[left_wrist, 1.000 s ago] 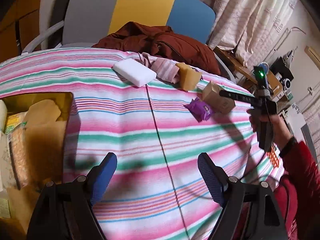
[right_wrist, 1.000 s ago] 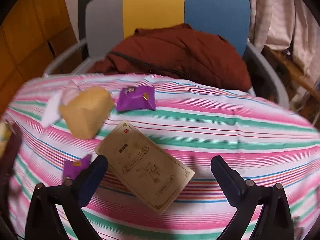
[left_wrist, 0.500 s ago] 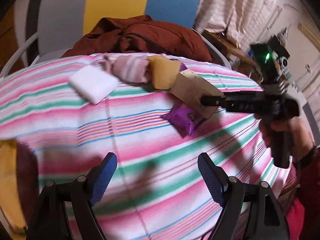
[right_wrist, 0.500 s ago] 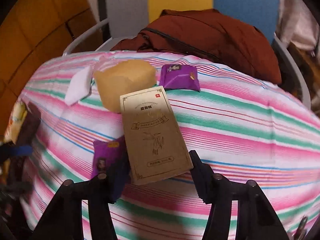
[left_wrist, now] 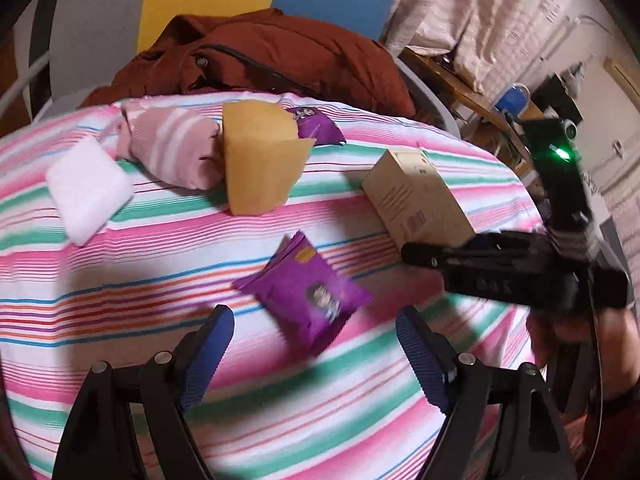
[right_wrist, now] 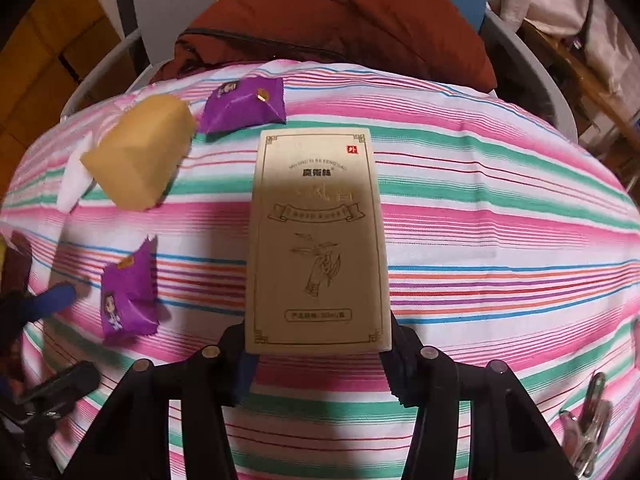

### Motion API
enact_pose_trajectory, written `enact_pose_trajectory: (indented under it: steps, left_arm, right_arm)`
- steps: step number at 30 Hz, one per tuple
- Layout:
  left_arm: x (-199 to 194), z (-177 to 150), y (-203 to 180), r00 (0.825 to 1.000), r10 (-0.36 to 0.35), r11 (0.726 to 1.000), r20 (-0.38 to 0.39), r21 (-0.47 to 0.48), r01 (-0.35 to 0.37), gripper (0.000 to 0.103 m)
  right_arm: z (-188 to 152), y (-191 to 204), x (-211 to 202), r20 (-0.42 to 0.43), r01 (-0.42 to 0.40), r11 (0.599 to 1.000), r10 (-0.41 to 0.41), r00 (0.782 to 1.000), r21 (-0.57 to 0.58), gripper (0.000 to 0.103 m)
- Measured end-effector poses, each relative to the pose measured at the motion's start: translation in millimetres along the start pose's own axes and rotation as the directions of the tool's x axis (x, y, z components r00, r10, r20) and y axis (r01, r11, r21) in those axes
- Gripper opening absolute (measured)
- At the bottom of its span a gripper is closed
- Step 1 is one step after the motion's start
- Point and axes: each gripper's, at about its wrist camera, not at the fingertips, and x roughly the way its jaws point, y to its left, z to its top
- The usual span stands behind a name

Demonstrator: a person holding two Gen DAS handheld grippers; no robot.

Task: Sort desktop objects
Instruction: 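Grasp the purple snack packet with the left gripper while the right lifts the beige box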

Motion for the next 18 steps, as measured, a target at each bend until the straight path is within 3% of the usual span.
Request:
enact_pose_trajectory:
  steps: [2, 5, 8, 9, 12, 13, 16, 18]
  left_arm:
    - [8.1, 6.9, -0.7, 1.0, 0.015, 1.0, -0.008, -0.018, -0.016, 0.084]
    - [24.1, 13.2, 1.7, 0.993, 0.11, 0.994, -0.043, -0.013, -0.11, 0.084]
    - [24.5, 12.7, 0.2, 0.992, 0.125, 0.992, 0.004, 0.03, -0.126, 0.083]
    - [24.1, 10.9, 2.2, 0.992, 0.122, 0.992, 0.019, 0.034, -0.122, 0.077]
    - [17.8, 1.7, 12.5, 0.989, 0.123, 0.991, 0.088, 0.039, -0.127, 0.055]
    - [16.4, -1.2, 13.4, 0.987, 0.123, 0.99, 0.103, 0.061, -0.13, 0.05]
    - [9.6, -15.6, 14.8, 0.981, 0.114, 0.98, 0.156, 0.143, -0.137, 0.04]
    - [2.4, -23.1, 21.4, 0.979, 0.11, 0.981, 0.172, 0.138, -0.134, 0.036]
  right_arm:
    - [0.5, -3.2, -4.4, 0.028, 0.006, 1.0, -0.006, 1.0, 0.016, 0.075]
    - [3.2, -5.1, -11.3, 0.081, 0.026, 1.0, -0.028, 0.996, 0.017, 0.078]
    - [10.2, 1.8, -11.4, 0.127, 0.056, 0.998, -0.053, 0.991, -0.02, 0.079]
    - [15.7, 6.0, -10.4, 0.135, 0.065, 0.997, -0.06, 0.989, -0.032, 0.079]
    - [20.9, 10.4, -2.5, 0.129, 0.069, 0.996, -0.062, 0.99, -0.051, 0.063]
    - [20.1, 9.8, 0.4, 0.111, 0.063, 0.997, -0.057, 0.992, -0.05, 0.051]
    - [18.5, 5.0, 4.0, 0.095, 0.048, 0.998, -0.044, 0.994, -0.034, 0.051]
    - [16.8, 2.7, 2.4, 0.091, 0.042, 0.999, -0.04, 0.995, -0.027, 0.051]
